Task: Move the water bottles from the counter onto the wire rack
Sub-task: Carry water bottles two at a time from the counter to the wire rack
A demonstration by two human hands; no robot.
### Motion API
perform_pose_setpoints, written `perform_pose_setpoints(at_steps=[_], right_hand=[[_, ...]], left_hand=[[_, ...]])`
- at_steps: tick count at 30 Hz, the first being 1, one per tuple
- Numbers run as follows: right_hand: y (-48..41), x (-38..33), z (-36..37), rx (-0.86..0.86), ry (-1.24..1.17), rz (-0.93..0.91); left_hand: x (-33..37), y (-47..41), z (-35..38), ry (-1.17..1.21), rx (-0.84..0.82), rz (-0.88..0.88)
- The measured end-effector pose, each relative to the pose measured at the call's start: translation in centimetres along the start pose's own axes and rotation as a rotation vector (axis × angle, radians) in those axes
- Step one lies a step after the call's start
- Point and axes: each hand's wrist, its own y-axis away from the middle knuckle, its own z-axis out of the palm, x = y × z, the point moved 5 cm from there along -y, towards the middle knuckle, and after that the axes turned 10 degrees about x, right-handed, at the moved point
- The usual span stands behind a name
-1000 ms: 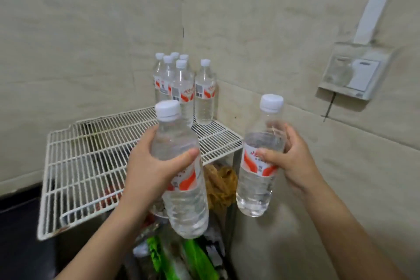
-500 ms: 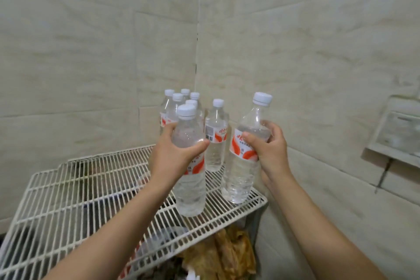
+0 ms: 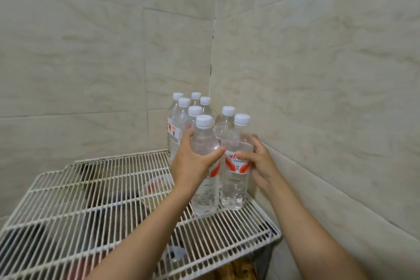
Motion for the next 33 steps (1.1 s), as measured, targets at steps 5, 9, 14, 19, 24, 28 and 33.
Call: perform_pose_setpoints(at_steps=[5, 9, 14, 19, 24, 28, 33], right_hand=[[-1.6, 0.7, -0.2, -0.141, -0.059, 0.058], [-1.1, 1.3, -0.8, -0.177, -0.055, 0.075], [2.1, 1.8, -1.9, 0.021, 0.069, 0.016], [9.2, 4.4, -2.6, 0.236, 0.796, -0.183], [12.3, 7.8, -2.2, 0.071, 1.265, -0.474], [13.3, 8.7, -2.1, 0.089, 1.291, -0.544], [17.0, 9.5, 2.1, -0.017, 1.233, -0.61]], left_hand=[[0.1, 0.4, 0.6, -0.158, -0.001, 0.094], [-0.2, 0.0, 0.9, -0.18, 0.005, 0.055], [-0.2, 0.7, 1.3, -0.23, 0.018, 0.075], [-1.6, 4.3, -0.7, -0.27, -0.093, 0.065], [-4.5, 11.1, -5.6, -0.73, -0.051, 0.042], [-5.5, 15.3, -9.0, -0.947, 0.028, 0.177], [-7.3, 20.1, -14.9, -1.035, 0.145, 0.093]])
